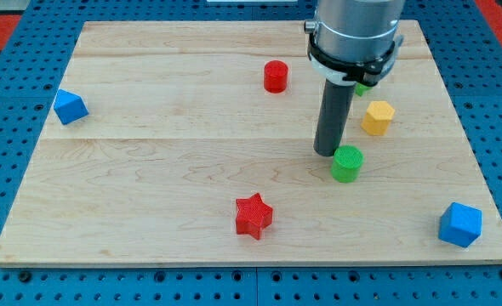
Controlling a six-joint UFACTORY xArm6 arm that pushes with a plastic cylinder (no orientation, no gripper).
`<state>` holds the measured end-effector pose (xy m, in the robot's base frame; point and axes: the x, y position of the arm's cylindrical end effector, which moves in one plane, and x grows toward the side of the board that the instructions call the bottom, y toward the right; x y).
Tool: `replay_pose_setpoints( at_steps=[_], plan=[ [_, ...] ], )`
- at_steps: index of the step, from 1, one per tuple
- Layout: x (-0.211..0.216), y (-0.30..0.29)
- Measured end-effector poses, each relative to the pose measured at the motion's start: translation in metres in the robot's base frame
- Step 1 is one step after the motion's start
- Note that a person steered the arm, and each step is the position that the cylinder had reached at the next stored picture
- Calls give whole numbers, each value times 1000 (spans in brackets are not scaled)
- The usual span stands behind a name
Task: Push the green circle towards the blue cube
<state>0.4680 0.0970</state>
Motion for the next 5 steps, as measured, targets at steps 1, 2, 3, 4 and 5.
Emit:
replay_pose_setpoints(
  at_steps=[1, 2, 3, 4, 5],
  plan=[
    [7, -18],
    [17, -31],
    [18, -3],
    [18, 30],
    [18, 50]
  ],
)
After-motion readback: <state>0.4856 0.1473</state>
